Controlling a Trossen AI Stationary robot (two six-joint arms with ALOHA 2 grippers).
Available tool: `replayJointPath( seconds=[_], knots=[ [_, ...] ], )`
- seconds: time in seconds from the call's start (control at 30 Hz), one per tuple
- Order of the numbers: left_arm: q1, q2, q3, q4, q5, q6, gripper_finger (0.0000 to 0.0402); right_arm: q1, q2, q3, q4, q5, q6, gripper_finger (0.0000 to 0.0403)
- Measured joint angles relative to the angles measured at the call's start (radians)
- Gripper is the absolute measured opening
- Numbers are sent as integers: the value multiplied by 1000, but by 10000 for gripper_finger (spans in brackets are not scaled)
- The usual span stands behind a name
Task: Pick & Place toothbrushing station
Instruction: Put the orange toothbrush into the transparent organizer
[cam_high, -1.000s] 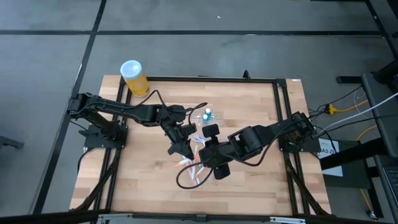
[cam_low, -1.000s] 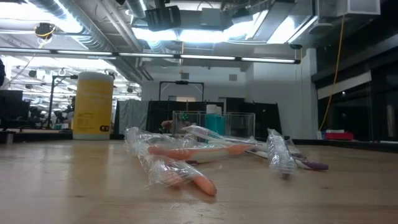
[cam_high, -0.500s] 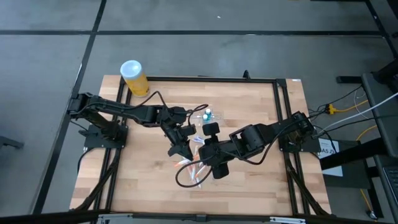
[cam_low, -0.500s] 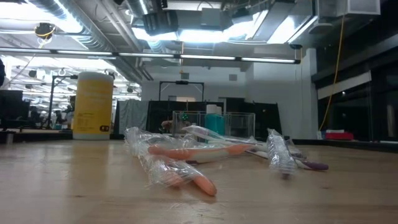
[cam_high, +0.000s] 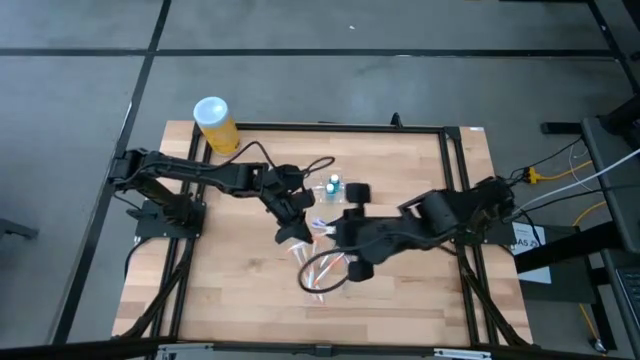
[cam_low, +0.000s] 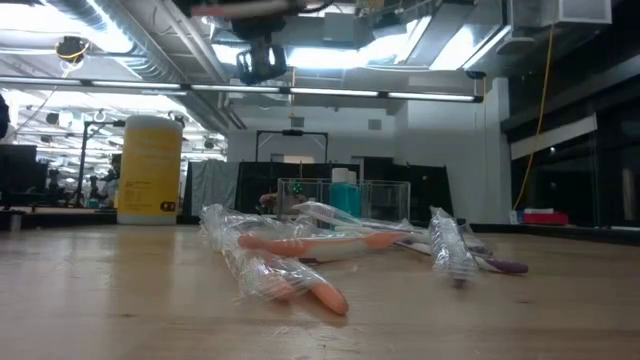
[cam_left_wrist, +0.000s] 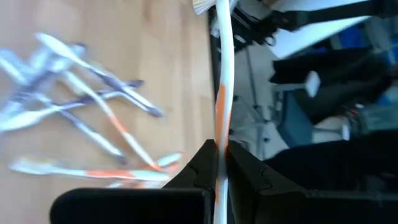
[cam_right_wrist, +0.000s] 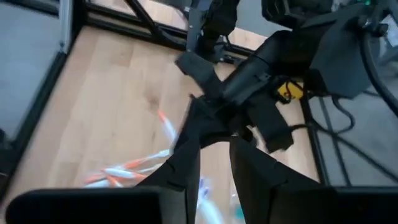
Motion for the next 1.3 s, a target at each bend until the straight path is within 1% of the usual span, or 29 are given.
replayJointPath(
  seconds=[0.2,0.3,0.4,0.53,0.63,0.77,0.87,0.97,1.07,1.2,1.3],
  knots=[
    [88,0,0,-1,-38,63,12,59,-50,2,-88,74,144,91],
    [138,-5,0,6,-72,103,12,92,-53,2,-114,86,200,91],
    [179,-10,0,60,-118,137,12,121,-52,1,-165,92,272,91],
    [219,-31,0,210,-197,185,12,158,-48,1,-226,145,393,91],
    [232,-38,0,335,-280,239,12,189,-48,1,-254,193,480,91],
    [235,-37,-15,444,-401,318,12,214,-48,1,-262,213,575,91],
    [235,-33,-108,574,-487,284,12,224,-48,1,-289,223,654,91],
    [234,-36,-233,722,-598,219,12,238,-50,1,-325,231,725,91],
    [221,-48,-357,884,-716,191,12,251,-52,1,-338,230,771,91],
    [170,-58,-494,1075,-876,211,12,258,-52,1,-338,230,815,91],
    [129,-55,-564,1172,-952,250,12,258,-52,1,-338,230,841,91]
  ],
)
